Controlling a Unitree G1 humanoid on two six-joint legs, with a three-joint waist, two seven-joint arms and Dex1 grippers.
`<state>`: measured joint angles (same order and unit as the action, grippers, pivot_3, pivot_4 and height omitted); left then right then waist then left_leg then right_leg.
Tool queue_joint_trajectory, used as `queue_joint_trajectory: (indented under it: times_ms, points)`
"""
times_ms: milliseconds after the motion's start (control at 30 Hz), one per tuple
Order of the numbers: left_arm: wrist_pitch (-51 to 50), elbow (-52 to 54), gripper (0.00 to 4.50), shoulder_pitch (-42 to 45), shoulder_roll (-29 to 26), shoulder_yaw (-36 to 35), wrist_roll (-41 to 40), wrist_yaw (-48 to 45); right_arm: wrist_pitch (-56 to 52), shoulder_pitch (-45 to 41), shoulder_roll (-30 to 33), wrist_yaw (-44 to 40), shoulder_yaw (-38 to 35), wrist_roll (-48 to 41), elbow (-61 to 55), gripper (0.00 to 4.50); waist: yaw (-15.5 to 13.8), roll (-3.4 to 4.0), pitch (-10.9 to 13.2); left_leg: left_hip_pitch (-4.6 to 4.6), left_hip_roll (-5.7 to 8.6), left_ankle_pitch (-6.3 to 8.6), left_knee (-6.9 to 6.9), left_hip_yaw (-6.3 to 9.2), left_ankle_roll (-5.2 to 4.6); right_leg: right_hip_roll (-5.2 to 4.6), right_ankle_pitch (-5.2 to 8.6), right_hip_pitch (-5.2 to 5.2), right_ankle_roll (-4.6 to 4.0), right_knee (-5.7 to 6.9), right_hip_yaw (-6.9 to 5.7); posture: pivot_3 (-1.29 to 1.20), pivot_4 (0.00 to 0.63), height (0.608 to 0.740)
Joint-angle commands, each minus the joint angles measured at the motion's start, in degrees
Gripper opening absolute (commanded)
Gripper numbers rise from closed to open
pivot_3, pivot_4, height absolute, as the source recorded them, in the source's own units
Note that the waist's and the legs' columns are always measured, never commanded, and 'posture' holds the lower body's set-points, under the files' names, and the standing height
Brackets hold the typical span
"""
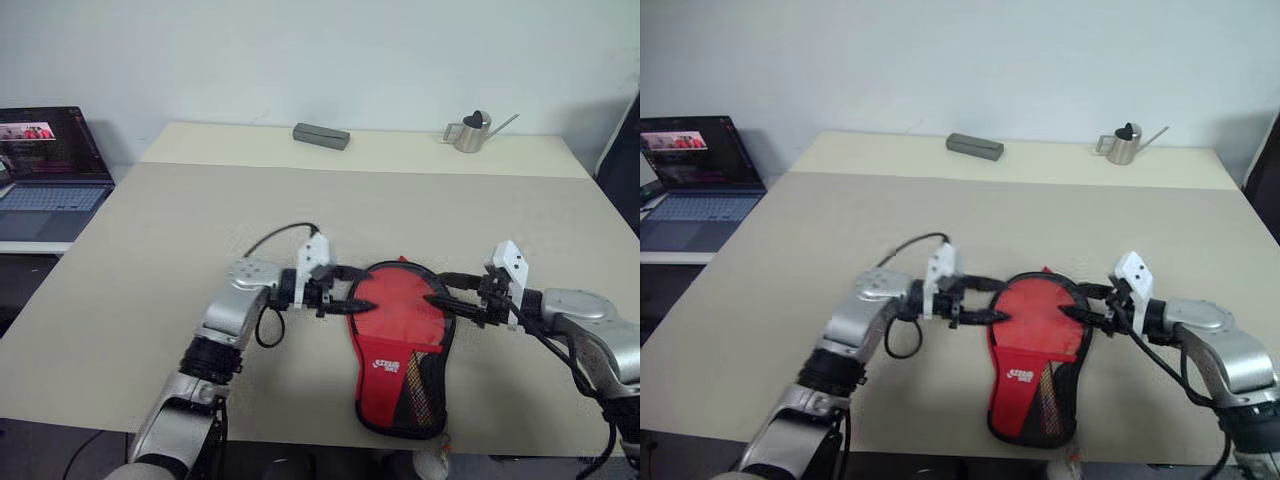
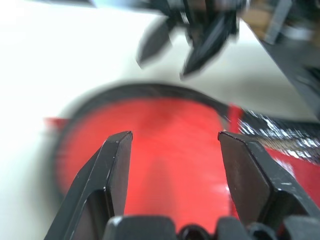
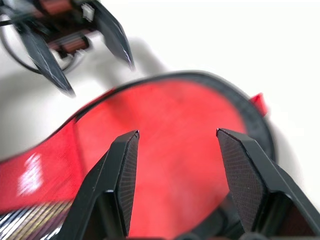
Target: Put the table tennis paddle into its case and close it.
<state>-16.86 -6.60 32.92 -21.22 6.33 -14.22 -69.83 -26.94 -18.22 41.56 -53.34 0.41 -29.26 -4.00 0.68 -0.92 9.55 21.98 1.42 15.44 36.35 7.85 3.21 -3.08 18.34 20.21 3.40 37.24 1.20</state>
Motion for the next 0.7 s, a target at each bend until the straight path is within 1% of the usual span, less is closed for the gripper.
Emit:
queue_joint_trajectory:
  times_ms: [33,100,167,233,333,433,567,700]
  points:
    - [-2.3,8.5,2.99,-4.6,-2.6,-5.3,-2.7,5.7,5.4,-3.9,-1.5,-3.2,-0.3,2.2,6.0,2.71,0.3,0.06,0.0,-0.01,0.00,0.00,0.00,-0.01,0.00,0.00,0.00,0.00,0.00,0.00,0.01,0.00,0.150,0.740]
    - [-3.1,12.3,2.99,-8.7,-2.8,-8.8,-3.3,11.1,7.1,-7.0,-2.2,-5.1,0.0,3.3,11.4,2.71,0.7,0.12,0.1,-0.02,-0.02,0.00,-0.01,-0.01,0.00,0.00,0.00,0.02,0.00,0.01,0.02,0.00,0.150,0.740]
    - [-3.1,14.4,2.99,-11.4,-2.2,-10.6,-3.1,15.5,9.0,-9.5,-2.1,-7.0,0.0,4.8,16.9,2.71,0.8,0.13,0.1,-0.01,-0.01,0.00,0.00,0.00,0.00,-0.01,0.00,0.01,-0.01,0.02,0.02,0.00,0.150,0.740]
    - [-3.1,15.3,2.99,-12.3,-1.5,-10.4,-2.4,18.7,11.3,-11.8,-1.8,-8.9,-0.3,6.1,22.6,2.71,0.6,0.13,0.1,0.00,0.00,0.00,0.04,0.01,0.00,-0.02,-0.01,0.00,-0.01,0.04,-0.01,0.00,0.150,0.740]
    - [-2.2,16.5,2.99,-13.9,-1.8,-11.4,-1.8,22.8,14.8,-16.4,-1.4,-8.9,-1.2,8.9,31.5,2.71,0.6,0.15,0.1,0.00,0.04,0.01,0.19,-0.03,-0.01,-0.04,-0.01,-0.01,-0.01,0.15,0.04,0.00,0.150,0.740]
    - [-0.3,14.4,2.99,-12.8,-1.9,-10.9,0.0,26.1,18.6,-21.3,-0.8,-8.9,-2.0,11.1,40.1,2.71,0.9,0.20,0.1,-0.02,0.04,0.01,0.26,-0.11,-0.01,-0.04,-0.01,0.05,-0.01,0.32,0.11,0.00,0.150,0.740]
    - [1.0,12.1,2.99,-12.8,-1.7,-10.4,1.0,28.7,21.2,-23.4,-1.0,-10.0,-1.8,12.9,44.5,2.71,1.0,0.22,0.1,-0.06,0.02,0.01,0.31,-0.14,-0.01,-0.02,0.00,0.06,-0.02,0.47,0.12,0.00,0.150,0.740]
    - [2.5,10.1,2.99,-13.4,-1.3,-10.6,1.0,30.7,21.4,-23.0,-0.8,-10.6,-0.9,14.7,44.4,2.71,1.0,0.25,0.2,-0.05,0.03,0.01,0.38,-0.18,-0.01,-0.02,0.00,0.07,-0.02,0.53,0.17,0.00,0.150,0.740]
